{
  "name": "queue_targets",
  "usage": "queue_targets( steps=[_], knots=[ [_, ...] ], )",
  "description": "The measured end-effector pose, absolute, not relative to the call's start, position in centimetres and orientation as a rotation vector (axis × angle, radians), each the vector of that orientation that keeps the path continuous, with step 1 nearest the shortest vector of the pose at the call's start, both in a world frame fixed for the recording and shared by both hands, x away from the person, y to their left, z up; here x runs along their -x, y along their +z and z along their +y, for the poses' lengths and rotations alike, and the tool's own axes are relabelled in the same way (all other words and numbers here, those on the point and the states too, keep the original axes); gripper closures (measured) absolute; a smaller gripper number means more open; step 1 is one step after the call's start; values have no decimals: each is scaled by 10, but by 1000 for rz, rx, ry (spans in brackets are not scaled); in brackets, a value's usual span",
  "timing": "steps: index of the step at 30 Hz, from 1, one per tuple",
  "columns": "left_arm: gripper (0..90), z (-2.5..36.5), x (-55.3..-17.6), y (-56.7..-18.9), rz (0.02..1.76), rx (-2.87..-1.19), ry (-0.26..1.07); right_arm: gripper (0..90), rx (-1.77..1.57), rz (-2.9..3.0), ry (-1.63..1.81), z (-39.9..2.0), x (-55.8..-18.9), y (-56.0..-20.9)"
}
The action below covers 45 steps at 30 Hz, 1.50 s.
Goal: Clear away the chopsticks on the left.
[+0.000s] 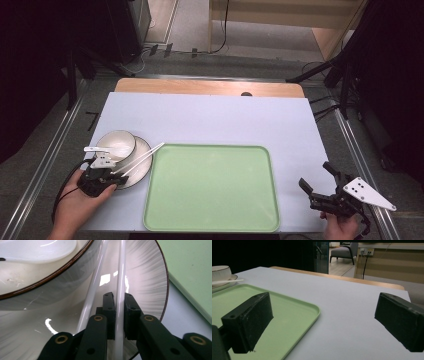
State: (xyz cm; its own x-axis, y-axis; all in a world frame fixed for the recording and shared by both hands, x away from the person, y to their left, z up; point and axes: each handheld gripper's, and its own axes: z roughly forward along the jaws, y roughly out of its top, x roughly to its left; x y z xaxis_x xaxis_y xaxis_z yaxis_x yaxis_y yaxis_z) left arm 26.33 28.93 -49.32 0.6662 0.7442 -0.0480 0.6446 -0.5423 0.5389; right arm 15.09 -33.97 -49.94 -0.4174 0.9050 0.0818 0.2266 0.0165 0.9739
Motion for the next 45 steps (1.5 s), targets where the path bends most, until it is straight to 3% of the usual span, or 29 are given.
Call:
queue_targets(
  steps=[12,19,30,45],
  knots=[
    [854,276,-254,-475,1004,-2337,305,18,-1161,1689,1436,-340,-150,-499],
    [855,246,-240,-469,949,-2313,240,19,-1159,1683,1436,-341,-149,-498],
    [854,177,-229,-496,940,-2329,42,19,-1155,1684,1435,-343,-149,-498],
    [850,158,-225,-509,996,-2324,83,18,-1164,1670,1439,-346,-147,-497]
  ],
)
